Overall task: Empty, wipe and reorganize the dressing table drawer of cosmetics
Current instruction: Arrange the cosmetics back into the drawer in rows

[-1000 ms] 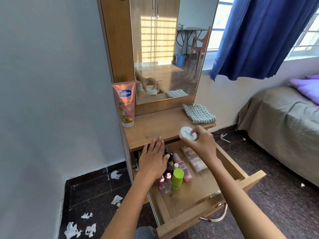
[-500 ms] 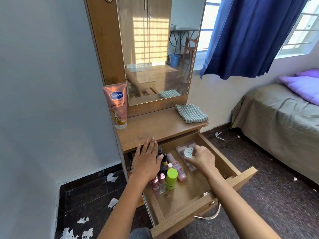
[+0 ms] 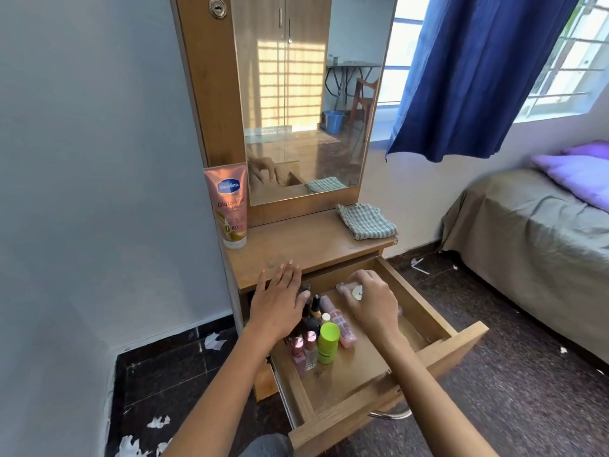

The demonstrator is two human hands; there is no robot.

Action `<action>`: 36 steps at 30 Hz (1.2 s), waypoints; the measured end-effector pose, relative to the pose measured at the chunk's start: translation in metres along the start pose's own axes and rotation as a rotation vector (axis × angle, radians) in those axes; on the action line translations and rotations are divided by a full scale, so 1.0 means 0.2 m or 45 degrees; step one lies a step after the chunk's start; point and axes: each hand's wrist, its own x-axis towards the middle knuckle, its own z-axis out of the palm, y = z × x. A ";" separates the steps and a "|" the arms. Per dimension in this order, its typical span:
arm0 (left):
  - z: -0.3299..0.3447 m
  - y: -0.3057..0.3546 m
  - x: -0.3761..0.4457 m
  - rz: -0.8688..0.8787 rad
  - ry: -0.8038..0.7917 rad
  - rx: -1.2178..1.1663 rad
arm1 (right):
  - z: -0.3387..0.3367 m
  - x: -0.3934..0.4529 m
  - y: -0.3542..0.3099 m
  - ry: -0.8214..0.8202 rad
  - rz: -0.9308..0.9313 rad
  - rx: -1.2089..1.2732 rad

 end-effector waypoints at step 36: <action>-0.58 -0.14 0.26 0.344 1.169 0.356 | -0.03 0.05 -0.45 0.046 -0.201 0.373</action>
